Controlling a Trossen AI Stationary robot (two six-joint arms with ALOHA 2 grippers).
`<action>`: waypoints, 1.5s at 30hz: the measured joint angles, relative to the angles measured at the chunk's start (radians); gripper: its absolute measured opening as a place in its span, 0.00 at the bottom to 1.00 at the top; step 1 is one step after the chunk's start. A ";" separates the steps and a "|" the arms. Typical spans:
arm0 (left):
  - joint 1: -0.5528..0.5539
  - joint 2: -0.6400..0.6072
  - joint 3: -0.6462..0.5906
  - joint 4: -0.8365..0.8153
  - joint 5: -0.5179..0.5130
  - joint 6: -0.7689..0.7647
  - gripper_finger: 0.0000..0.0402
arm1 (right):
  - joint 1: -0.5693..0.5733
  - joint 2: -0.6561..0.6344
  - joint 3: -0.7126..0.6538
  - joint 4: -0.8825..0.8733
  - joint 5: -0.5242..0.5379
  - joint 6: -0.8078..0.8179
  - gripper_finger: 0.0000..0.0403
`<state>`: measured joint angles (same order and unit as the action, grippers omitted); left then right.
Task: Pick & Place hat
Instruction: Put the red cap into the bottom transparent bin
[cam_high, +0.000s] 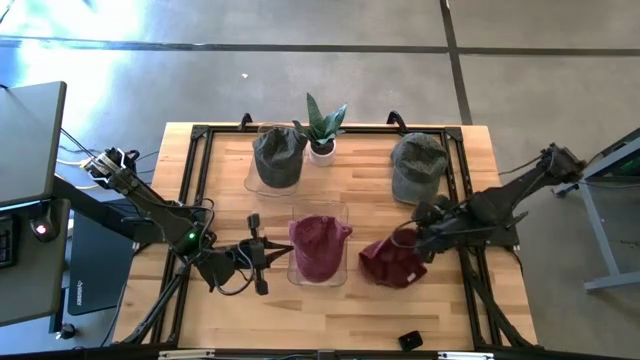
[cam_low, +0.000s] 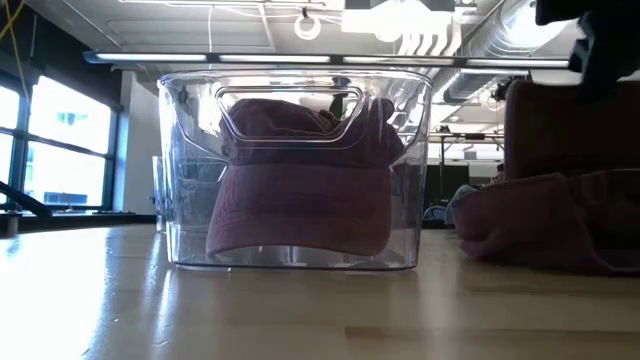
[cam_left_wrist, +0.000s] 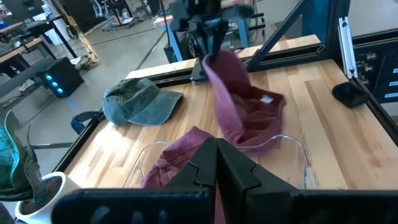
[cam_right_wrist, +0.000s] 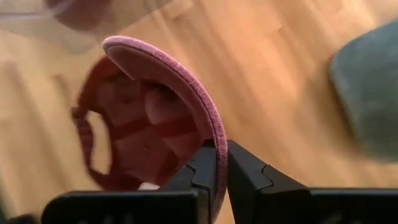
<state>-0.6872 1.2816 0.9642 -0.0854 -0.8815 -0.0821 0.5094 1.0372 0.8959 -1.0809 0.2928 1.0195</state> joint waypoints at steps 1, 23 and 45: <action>0.000 0.000 0.000 0.000 0.000 0.000 0.00 | -0.020 0.014 0.000 0.000 0.005 -0.041 0.06; 0.000 0.000 0.000 0.000 0.002 -0.001 0.00 | -0.230 0.108 0.179 0.008 0.075 -0.228 0.47; 0.000 0.001 0.000 -0.026 0.026 0.001 0.00 | 0.122 0.514 0.136 0.271 -0.008 -0.347 0.48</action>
<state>-0.6872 1.2823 0.9638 -0.1113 -0.8555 -0.0814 0.6313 1.5507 1.0317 -0.8101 0.2851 0.6721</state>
